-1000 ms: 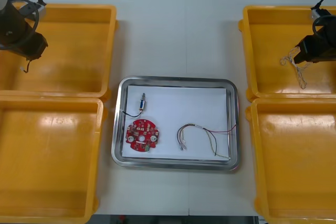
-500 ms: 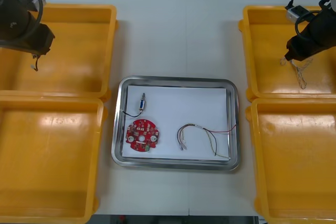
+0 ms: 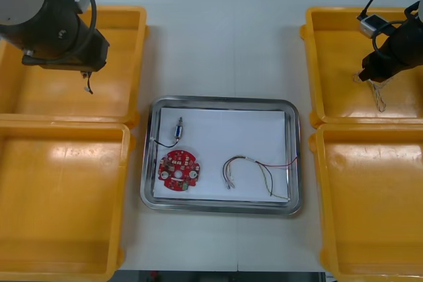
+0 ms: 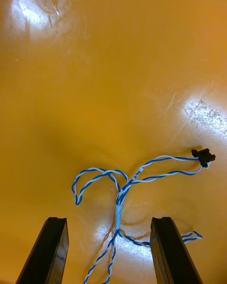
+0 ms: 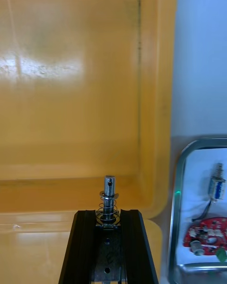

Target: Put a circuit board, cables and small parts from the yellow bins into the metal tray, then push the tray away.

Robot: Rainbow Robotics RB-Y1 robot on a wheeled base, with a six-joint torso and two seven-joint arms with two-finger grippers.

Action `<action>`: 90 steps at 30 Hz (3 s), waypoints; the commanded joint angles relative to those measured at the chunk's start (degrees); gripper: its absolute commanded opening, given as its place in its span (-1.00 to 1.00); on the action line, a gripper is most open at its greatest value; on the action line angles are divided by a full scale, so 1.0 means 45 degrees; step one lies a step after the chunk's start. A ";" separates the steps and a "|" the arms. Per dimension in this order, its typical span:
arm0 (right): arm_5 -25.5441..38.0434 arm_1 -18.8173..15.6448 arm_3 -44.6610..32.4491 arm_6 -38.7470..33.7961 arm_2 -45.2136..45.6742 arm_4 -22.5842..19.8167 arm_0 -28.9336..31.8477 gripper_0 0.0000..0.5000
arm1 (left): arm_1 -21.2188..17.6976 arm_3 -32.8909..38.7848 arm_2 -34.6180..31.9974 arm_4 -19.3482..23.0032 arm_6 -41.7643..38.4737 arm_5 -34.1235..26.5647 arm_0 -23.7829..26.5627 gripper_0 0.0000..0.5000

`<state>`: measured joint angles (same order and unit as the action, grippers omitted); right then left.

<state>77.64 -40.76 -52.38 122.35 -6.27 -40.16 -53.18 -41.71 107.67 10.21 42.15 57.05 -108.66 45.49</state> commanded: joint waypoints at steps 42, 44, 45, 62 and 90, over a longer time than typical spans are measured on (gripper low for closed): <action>-0.2410 -0.0258 0.2440 0.0214 -0.1009 -0.2168 -0.0292 1.00 | 0.1631 0.1581 -0.0375 -0.0831 -0.1370 -0.0298 -0.0324 -1.00; -0.2293 -0.0297 0.2440 0.0292 -0.1009 -0.2168 -0.0292 1.00 | 0.1631 0.1561 -0.0375 -0.0831 -0.1370 -0.0298 -0.0324 -1.00; -0.2273 -0.0317 0.2440 0.0312 -0.1009 -0.2168 -0.0292 1.00 | 0.1631 0.1581 -0.0395 -0.0831 -0.1370 -0.0298 -0.0324 -1.00; -0.2059 -0.0336 0.2440 0.0858 -0.1126 -0.1543 -0.0273 1.00 | 0.1651 0.1561 -0.0434 -0.0772 -0.1389 -0.0298 -0.0363 -1.00; 0.1555 -0.0708 0.0194 0.1171 0.0886 -0.0899 -0.0292 -1.00 | 0.1651 0.2089 -0.0825 -0.0577 -0.1311 -0.0298 -0.0910 -1.00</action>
<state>82.02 -41.27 -47.56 125.55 -6.52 -45.21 -53.93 -34.92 115.06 8.02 39.20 55.72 -109.58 41.82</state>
